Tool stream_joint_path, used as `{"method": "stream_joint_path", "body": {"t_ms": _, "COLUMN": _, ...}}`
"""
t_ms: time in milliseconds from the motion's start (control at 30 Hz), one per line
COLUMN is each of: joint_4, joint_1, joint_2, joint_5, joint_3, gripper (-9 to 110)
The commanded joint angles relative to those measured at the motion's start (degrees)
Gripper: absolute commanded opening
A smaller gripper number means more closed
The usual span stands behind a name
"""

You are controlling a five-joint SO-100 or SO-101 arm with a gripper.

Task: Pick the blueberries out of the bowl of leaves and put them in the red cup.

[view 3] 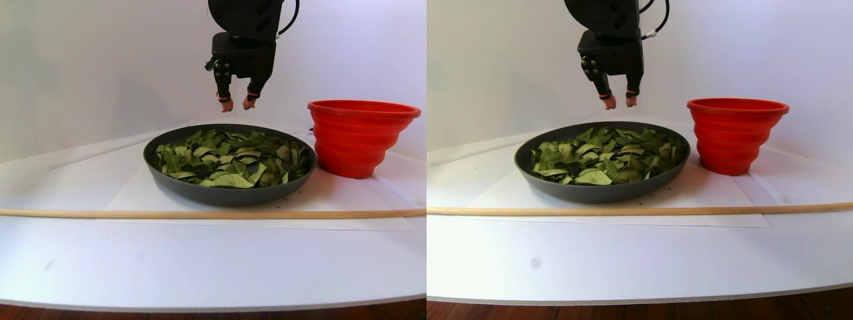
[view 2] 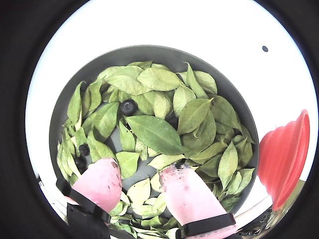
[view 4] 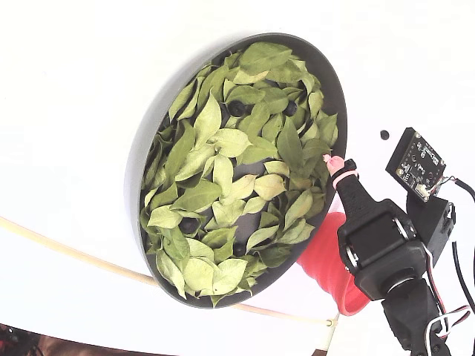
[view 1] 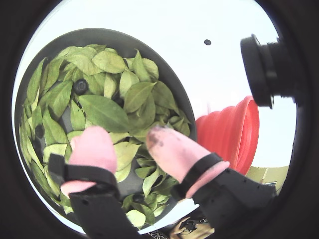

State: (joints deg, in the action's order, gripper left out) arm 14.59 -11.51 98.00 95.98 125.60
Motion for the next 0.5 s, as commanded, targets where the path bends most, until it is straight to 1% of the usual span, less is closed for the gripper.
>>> {"method": "stream_joint_path", "body": {"t_ms": 0, "joint_4": 1.67, "joint_1": 0.44, "joint_2": 0.44, "joint_5": -0.35, "joint_3": -1.93, "gripper": 15}}
{"method": "stream_joint_path", "body": {"t_ms": 467, "joint_4": 7.47, "joint_1": 1.14, "joint_2": -6.94, "joint_5": -0.97, "joint_3": -4.92, "gripper": 15}}
